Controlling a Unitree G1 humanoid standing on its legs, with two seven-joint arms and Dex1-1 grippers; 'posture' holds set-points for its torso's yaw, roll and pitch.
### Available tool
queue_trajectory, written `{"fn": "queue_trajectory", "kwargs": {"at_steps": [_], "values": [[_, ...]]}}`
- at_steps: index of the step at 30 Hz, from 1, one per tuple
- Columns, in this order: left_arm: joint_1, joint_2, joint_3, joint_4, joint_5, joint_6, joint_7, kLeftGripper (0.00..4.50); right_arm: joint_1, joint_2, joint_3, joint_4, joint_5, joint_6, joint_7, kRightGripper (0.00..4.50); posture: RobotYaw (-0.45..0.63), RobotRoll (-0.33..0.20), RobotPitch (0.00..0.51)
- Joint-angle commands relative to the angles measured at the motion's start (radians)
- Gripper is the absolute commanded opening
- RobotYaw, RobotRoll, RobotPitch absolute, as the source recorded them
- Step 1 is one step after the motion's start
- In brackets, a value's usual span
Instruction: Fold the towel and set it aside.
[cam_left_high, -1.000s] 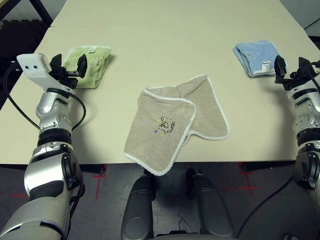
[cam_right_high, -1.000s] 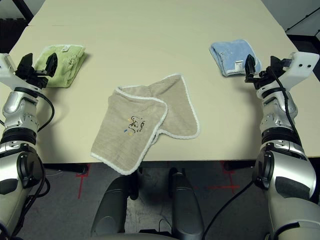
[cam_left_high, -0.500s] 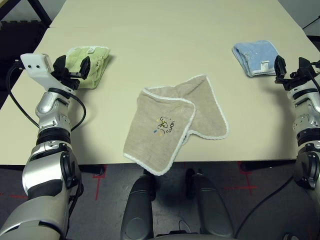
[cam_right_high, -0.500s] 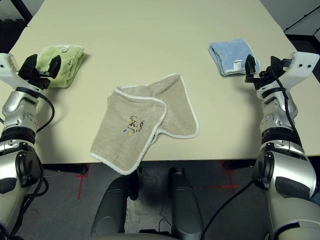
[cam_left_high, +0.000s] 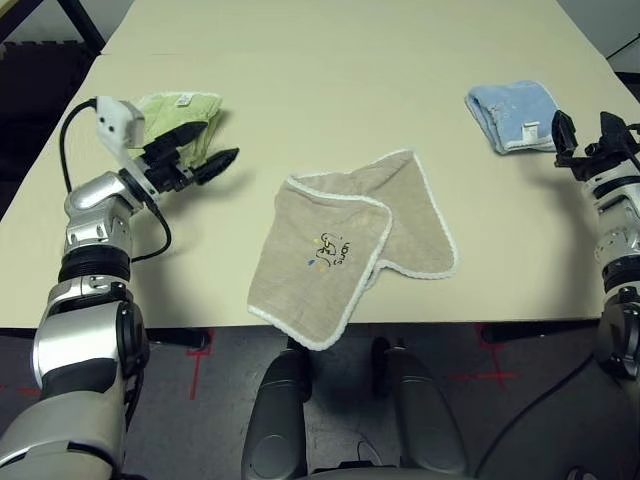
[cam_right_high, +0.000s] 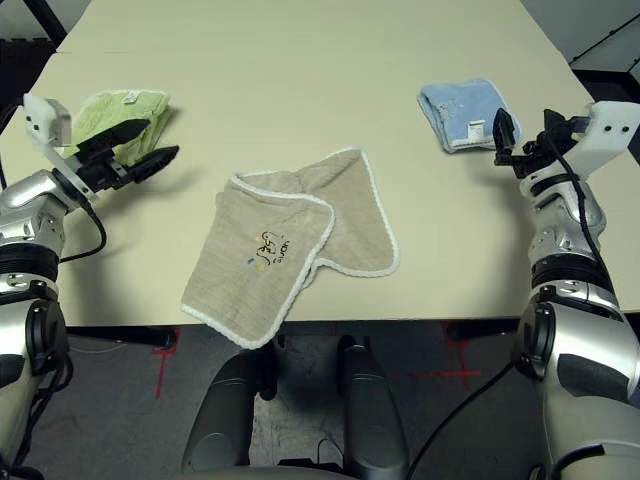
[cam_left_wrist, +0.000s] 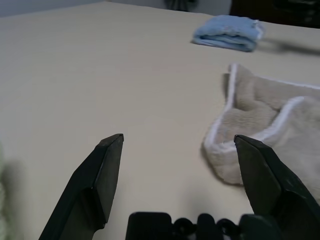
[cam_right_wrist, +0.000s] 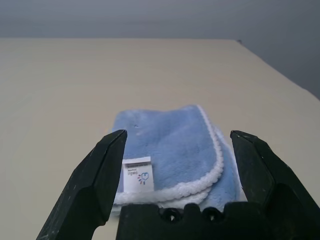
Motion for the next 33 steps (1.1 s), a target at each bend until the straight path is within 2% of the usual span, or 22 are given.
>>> {"fn": "queue_trajectory", "kwargs": {"at_steps": [1,5,10,14,19,22,30,33], "values": [[0.014,0.028,-0.045,-0.064,0.01,0.046,-0.086,4.48,-0.019,-0.037,0.026,0.01,-0.012,0.075,0.104,4.5,-0.02,0.0,0.222],[0.063,0.038,-0.096,-0.142,0.033,0.064,-0.13,4.48,-0.085,-0.064,0.114,0.007,-0.053,0.183,0.315,4.5,-0.01,0.0,0.23],[0.1,0.038,-0.124,-0.198,0.051,0.059,-0.101,4.48,-0.215,-0.082,0.266,0.074,-0.198,0.203,0.467,4.5,0.02,0.0,0.229],[0.111,0.041,-0.134,-0.223,0.058,0.085,-0.072,4.48,-0.336,-0.046,0.369,0.144,-0.314,0.217,0.479,4.5,0.05,0.0,0.232],[0.111,0.045,-0.159,-0.237,0.076,0.102,-0.062,4.48,-0.413,-0.006,0.445,0.196,-0.42,0.208,0.45,4.5,0.08,0.0,0.24],[0.114,0.045,-0.169,-0.252,0.087,0.106,-0.053,4.48,-0.438,0.025,0.489,0.212,-0.482,0.169,0.424,4.5,0.11,0.0,0.245],[0.13,0.048,-0.166,-0.291,0.064,0.128,-0.05,4.48,-0.46,0.067,0.491,0.234,-0.528,0.178,0.407,4.5,0.13,0.0,0.248],[0.132,0.049,-0.168,-0.305,0.058,0.145,-0.06,4.48,-0.463,0.071,0.521,0.238,-0.573,0.163,0.403,4.5,0.14,0.0,0.255]]}}
